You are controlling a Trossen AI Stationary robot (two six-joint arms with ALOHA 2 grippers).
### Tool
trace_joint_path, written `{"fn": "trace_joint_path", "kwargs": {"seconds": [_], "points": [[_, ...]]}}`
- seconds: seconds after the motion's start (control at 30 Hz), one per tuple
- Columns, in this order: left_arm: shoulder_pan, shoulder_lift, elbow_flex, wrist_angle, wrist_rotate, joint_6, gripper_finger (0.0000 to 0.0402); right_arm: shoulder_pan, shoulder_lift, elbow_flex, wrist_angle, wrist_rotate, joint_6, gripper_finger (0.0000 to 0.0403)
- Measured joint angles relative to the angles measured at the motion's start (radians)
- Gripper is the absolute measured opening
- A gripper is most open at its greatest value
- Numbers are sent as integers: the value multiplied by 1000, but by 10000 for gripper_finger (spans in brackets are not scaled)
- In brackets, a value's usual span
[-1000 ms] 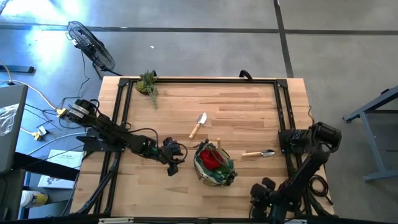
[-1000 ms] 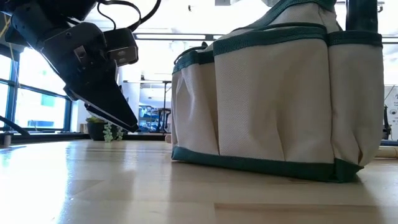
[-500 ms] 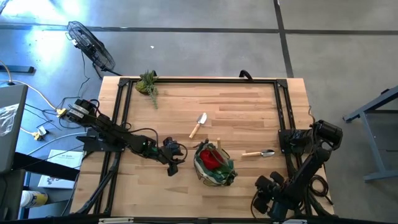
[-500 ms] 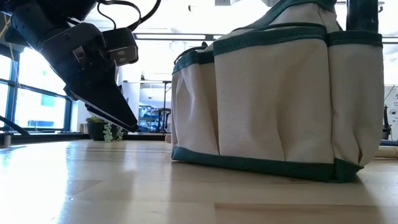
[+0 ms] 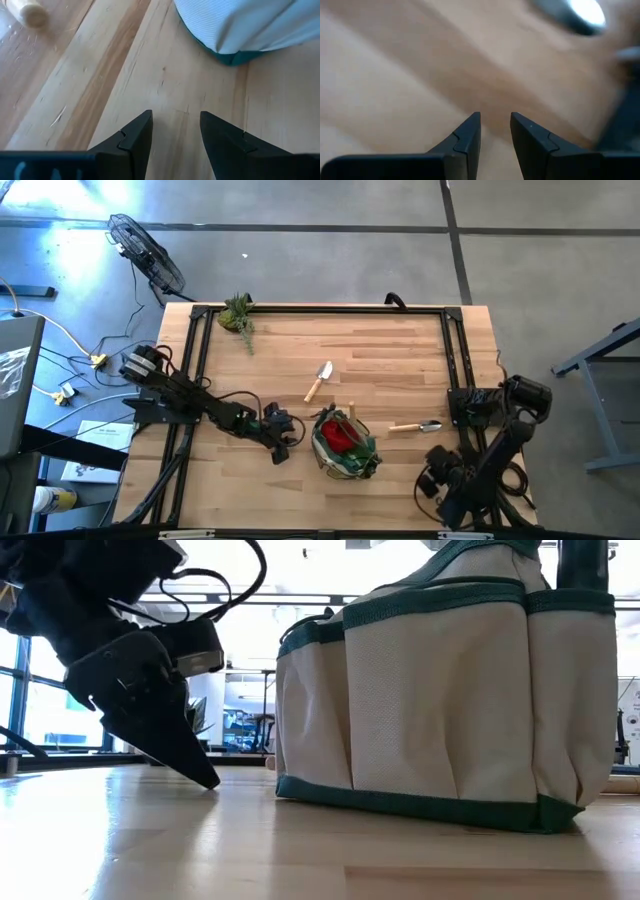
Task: Pick & Place Garden tools in Gardening bag
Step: Put the right trowel into the light brown gardening bag
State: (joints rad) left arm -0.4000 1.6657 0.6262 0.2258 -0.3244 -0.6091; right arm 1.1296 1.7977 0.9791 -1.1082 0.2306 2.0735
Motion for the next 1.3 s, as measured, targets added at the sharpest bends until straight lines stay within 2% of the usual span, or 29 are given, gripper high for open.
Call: {"fn": "trace_joint_path", "kwargs": {"seconds": [0.1,0.3,0.57,0.83,0.9,1.07,1.3], "points": [[0,-2,0,1,-1,13,161,14,0,0,-100,-42,43,97],[0,-3,0,6,16,11,161,28,0,2,-203,-39,9,97],[1,-3,-1,10,37,-30,161,26,0,3,-212,126,-32,97],[1,-4,-1,14,52,-76,161,6,-1,3,-217,150,-76,97],[1,-4,-1,14,53,-77,161,-12,-11,3,-231,185,-107,97],[1,-4,-1,17,54,-79,161,-110,-135,3,-253,295,-210,97],[0,-4,-1,18,56,-81,161,-278,-377,3,-185,234,-499,97]]}}
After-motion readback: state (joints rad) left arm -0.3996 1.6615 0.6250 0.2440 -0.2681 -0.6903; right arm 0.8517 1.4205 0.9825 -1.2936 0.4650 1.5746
